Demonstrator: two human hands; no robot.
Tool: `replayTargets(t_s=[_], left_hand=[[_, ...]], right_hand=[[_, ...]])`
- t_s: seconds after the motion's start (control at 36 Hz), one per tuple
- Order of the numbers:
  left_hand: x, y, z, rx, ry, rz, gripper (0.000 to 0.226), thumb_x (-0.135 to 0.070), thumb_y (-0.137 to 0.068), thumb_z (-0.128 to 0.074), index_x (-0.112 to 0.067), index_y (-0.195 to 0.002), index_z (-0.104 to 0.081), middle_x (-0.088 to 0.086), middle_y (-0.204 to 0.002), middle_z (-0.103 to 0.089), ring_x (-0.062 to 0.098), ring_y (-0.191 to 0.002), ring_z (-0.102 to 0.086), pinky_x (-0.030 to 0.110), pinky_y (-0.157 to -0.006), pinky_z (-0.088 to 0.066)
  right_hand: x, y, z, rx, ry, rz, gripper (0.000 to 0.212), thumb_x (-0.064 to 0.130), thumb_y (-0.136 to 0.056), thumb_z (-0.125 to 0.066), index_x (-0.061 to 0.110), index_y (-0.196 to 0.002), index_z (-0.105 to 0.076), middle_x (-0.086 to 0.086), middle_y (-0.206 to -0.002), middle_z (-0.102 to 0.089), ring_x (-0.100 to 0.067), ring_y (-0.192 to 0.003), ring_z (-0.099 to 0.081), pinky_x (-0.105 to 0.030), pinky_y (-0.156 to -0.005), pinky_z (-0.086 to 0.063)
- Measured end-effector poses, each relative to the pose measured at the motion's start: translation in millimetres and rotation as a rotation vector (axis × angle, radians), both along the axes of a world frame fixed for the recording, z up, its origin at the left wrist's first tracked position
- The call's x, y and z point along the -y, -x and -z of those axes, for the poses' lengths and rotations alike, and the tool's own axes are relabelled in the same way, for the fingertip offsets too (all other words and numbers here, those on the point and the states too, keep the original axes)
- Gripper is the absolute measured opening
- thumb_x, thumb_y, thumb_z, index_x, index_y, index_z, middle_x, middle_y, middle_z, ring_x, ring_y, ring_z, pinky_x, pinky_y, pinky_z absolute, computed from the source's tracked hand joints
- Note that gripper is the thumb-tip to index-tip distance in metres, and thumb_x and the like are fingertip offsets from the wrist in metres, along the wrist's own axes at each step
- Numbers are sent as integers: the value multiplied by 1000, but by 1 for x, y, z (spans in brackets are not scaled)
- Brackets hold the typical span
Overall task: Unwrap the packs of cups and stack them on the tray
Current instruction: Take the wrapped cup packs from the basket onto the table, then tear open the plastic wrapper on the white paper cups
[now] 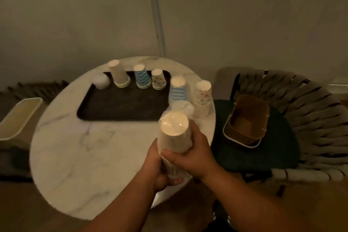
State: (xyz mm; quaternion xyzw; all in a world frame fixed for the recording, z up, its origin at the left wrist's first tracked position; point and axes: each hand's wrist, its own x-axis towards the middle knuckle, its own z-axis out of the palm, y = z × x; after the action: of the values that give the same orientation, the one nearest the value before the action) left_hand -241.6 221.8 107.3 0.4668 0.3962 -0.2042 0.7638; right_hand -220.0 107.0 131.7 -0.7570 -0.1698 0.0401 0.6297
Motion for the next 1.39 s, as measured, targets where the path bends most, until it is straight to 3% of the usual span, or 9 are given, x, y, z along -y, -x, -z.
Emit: replayTargets(t_s=[0.14, 0.44, 0.61, 0.78, 0.92, 1.03, 1.11, 1.31, 1.39], left_hand=[[-53, 17, -12, 94, -16, -87, 55, -68, -74, -54, -33, -114, -68, 7, -111, -73, 36, -108, -65, 62, -89, -47], [-118, 31, -26, 48, -118, -264, 39, -55, -84, -60, -26, -111, -65, 13, -112, -65, 37, -106, -59, 58, -89, -50], [-148, 23, -25, 35, -194, -249, 47, -48, -78, -71, -31, -120, -60, 9, -125, -55, 37, -112, -51, 64, -85, -50], [-178, 3, -23, 95, -162, -233, 30, -44, -92, -58, -24, -113, -63, 17, -114, -63, 44, -105, -58, 64, -87, -50], [-210, -11, -19, 239, 19, -212, 49, -48, -99, -45, -16, -135, -57, 15, -108, -70, 31, -101, -65, 49, -94, -50], [-254, -18, -11, 235, 0, -27, 48, -56, -94, -51, -19, -123, -65, 13, -111, -72, 33, -107, -67, 55, -100, -48], [-279, -16, -3, 216, -2, 58, 52, -62, -95, -44, -24, -124, -64, 11, -111, -73, 31, -102, -70, 56, -94, -52], [-306, -3, 11, 190, -147, 198, 57, -74, -92, -31, -32, -112, -65, 5, -97, -76, 29, -92, -72, 48, -72, -60], [-310, 3, 11, 179, -205, 202, 57, -72, -94, -24, -33, -111, -63, 2, -106, -71, 30, -96, -69, 50, -78, -59]], right_hand=[[-54, 1, -30, 109, -55, -86, 66, 47, -62, -79, 41, -119, -46, 24, -114, -58, 4, -107, -58, -15, -89, -47], [-124, -25, -15, -3, -34, -334, 71, 21, -67, -87, 52, -112, -43, 31, -113, -53, 17, -103, -52, -7, -83, -44], [-152, -38, -1, -79, -21, -365, 73, 27, -67, -87, 57, -115, -41, 29, -117, -55, 5, -111, -54, -20, -94, -45], [-188, -42, 8, -66, -31, -299, 75, 25, -68, -87, 48, -122, -41, 28, -119, -54, 14, -111, -51, -8, -91, -42], [-227, -39, 24, -60, -3, -201, 76, 22, -70, -86, 52, -120, -37, 28, -118, -52, 21, -108, -48, -3, -90, -38], [-258, -33, 38, -89, 30, -48, 74, 27, -68, -87, 52, -120, -40, 23, -121, -56, 13, -112, -52, -9, -94, -40], [-276, -23, 44, -94, 83, 33, 72, 33, -66, -87, 50, -120, -43, 18, -120, -60, 2, -112, -57, -17, -93, -45], [-296, -15, 32, -48, 77, 128, 65, 16, -69, -86, 38, -116, -47, 17, -110, -61, 8, -102, -58, -12, -86, -46], [-299, -18, 21, -19, 56, 140, 58, 21, -70, -85, 42, -111, -50, 16, -109, -62, 4, -103, -60, -16, -87, -47]])
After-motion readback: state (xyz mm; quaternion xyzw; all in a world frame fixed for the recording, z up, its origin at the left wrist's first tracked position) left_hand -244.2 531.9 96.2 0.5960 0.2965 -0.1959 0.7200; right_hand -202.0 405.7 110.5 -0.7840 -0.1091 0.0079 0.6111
